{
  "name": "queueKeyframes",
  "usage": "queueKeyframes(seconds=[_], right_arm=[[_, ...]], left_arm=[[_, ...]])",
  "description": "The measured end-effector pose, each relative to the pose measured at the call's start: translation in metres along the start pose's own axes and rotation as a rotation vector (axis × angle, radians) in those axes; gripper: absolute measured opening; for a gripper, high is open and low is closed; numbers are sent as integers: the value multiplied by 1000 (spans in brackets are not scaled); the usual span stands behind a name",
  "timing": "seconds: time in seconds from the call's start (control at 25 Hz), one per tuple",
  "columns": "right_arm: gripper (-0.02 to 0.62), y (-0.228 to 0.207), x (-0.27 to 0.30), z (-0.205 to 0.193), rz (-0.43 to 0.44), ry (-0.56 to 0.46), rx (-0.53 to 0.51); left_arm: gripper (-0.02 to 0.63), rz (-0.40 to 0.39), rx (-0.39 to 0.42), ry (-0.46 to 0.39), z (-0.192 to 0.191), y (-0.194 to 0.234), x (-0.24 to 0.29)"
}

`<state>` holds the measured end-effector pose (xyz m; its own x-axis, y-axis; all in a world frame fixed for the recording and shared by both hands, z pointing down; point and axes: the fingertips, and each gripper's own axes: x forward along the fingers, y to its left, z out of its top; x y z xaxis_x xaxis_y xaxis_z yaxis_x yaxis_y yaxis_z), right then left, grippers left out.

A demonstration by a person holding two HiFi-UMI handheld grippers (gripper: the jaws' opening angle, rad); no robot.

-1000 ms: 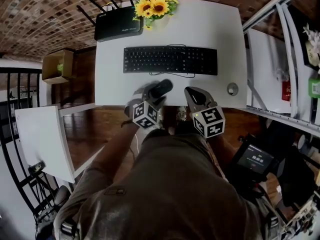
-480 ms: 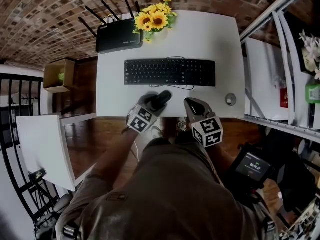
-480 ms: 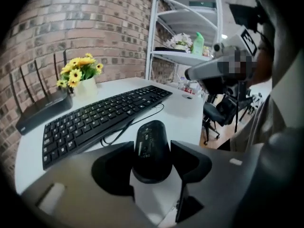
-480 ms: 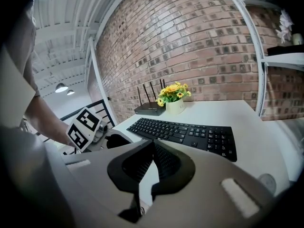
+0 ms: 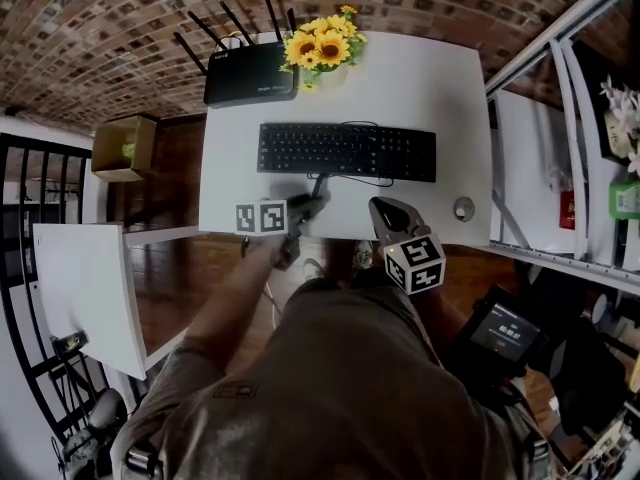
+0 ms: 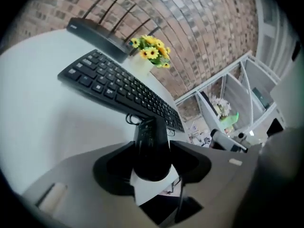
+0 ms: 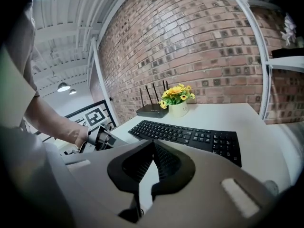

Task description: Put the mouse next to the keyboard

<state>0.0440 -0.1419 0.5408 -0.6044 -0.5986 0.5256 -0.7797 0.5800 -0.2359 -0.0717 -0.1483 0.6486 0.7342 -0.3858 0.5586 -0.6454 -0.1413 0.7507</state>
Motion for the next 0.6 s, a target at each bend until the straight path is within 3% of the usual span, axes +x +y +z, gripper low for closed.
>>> queueKeyframes(seconds=[0.16, 0.24, 0.32, 0.6], right_arm=[[12, 3, 5, 4, 11, -3, -10], [11, 4, 8, 4, 17, 3, -16], [12, 4, 11, 3, 21, 9, -21], [12, 7, 17, 7, 31, 10, -32]], left_arm=[[216, -39, -159, -52, 4, 11, -8], [203, -29, -199, -90, 8, 20, -14], [144, 1, -191, -102, 11, 28, -18], [104, 73, -71, -63, 10, 34, -19]])
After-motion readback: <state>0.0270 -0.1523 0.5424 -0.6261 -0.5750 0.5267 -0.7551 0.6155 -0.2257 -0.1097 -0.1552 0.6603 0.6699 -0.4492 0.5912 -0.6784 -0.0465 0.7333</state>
